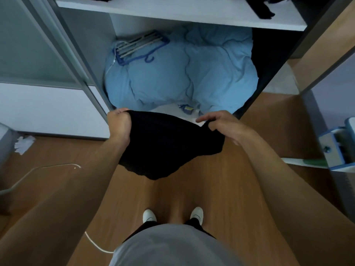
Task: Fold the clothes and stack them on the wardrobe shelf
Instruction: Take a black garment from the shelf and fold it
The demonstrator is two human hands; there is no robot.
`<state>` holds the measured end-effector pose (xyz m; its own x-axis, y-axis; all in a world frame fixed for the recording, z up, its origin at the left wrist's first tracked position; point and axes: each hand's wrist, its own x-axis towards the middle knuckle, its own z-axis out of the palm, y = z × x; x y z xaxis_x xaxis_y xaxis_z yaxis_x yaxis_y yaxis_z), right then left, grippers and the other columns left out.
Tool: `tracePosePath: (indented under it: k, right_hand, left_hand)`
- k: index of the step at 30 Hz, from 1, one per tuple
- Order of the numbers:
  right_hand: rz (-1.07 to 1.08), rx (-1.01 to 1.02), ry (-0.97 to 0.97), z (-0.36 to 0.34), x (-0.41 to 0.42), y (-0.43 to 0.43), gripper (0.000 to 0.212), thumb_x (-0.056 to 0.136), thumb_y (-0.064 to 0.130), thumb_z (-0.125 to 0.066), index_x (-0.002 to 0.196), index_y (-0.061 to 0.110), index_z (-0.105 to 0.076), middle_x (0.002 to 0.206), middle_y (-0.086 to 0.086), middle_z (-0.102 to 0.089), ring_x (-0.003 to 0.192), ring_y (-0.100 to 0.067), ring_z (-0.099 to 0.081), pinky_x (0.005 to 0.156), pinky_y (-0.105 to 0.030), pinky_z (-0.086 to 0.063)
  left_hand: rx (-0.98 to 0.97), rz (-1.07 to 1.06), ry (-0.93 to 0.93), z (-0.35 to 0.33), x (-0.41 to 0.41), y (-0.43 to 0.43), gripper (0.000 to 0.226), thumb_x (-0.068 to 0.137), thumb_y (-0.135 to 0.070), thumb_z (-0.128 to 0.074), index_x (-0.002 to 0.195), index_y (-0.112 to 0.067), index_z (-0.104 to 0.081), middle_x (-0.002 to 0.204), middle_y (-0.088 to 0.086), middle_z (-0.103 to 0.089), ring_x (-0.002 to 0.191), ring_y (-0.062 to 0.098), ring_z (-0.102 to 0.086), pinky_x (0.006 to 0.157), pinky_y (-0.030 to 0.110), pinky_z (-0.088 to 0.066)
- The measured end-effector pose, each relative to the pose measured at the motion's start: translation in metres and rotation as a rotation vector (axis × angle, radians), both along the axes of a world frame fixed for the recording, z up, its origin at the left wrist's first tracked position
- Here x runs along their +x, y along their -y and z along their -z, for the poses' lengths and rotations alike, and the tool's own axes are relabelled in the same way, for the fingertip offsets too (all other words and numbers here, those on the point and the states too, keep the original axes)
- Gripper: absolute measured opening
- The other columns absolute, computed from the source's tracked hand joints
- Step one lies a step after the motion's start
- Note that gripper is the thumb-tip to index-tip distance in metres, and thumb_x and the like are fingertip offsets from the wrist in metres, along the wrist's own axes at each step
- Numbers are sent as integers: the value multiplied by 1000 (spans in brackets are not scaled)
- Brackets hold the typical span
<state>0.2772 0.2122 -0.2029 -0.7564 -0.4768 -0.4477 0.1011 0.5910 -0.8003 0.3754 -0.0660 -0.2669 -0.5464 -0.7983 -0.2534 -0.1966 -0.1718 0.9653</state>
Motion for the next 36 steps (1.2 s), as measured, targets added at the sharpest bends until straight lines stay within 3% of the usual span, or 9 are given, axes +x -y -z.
tracePosePath:
  k: [3,7,11,14,21,25,29,32,36]
  right_hand:
    - [-169,174,-102,14,5,8,40,81,-5,-48,96,22,-74,83,6,-70,76,-9,-64,58,-10,-45]
    - [-139,149,-121,25,9,18,13,82,18,-63,87,12,-74,77,-5,-71,72,-19,-68,61,-25,-42]
    - [-215,153,-211,20,10,33,38,74,64,-73,72,26,-73,65,16,-69,62,5,-65,61,-19,-46]
    - [-220,95,-344,12,3,40,45,88,45,-70,68,5,-69,57,5,-62,57,-8,-60,59,-28,-39]
    - [-438,252,-434,-6,-6,53,23,84,-4,-50,70,10,-61,64,11,-47,67,-8,-46,66,-24,-35]
    - [-331,223,-331,-6,6,63,23,85,5,-51,91,-8,-69,78,-23,-66,69,-17,-53,66,-36,-43]
    - [-283,201,-122,-10,19,69,20,82,38,-66,81,19,-65,75,5,-61,66,-7,-57,65,-30,-46]
    - [-453,350,-160,-12,31,74,64,61,73,-75,94,19,-68,90,3,-71,80,-11,-68,78,-32,-54]
    - [-494,204,-265,-11,34,80,40,88,40,-73,92,1,-73,70,2,-63,67,-8,-60,57,-17,-41]
  left_hand:
    - [-49,21,25,-12,0,5,29,72,6,-38,74,-6,-65,74,10,-52,64,20,-52,59,28,-43]
    - [-155,42,101,-23,3,20,35,72,6,-40,80,-3,-72,69,9,-59,68,21,-58,64,29,-48]
    - [-248,71,197,-26,11,35,34,72,6,-40,74,-5,-71,71,9,-64,74,24,-62,73,35,-55]
    - [-285,141,257,-24,20,41,34,72,6,-42,68,-11,-71,67,4,-66,73,23,-64,74,33,-54]
    - [-291,274,192,-27,20,27,50,72,6,-42,58,-28,-76,60,-10,-71,60,0,-67,54,11,-49]
    - [-339,368,141,-29,19,26,45,66,-2,-41,62,-29,-77,66,-9,-73,66,1,-68,60,11,-50]
    - [-409,455,159,-19,30,38,49,73,6,-41,63,-28,-75,63,-10,-70,62,0,-64,58,12,-49]
    - [-402,510,173,-9,39,41,47,78,9,-42,61,-22,-72,58,-8,-66,58,1,-60,55,13,-46]
    - [-382,526,198,2,44,38,40,80,9,-44,61,-13,-70,59,-2,-65,58,7,-58,55,17,-45]
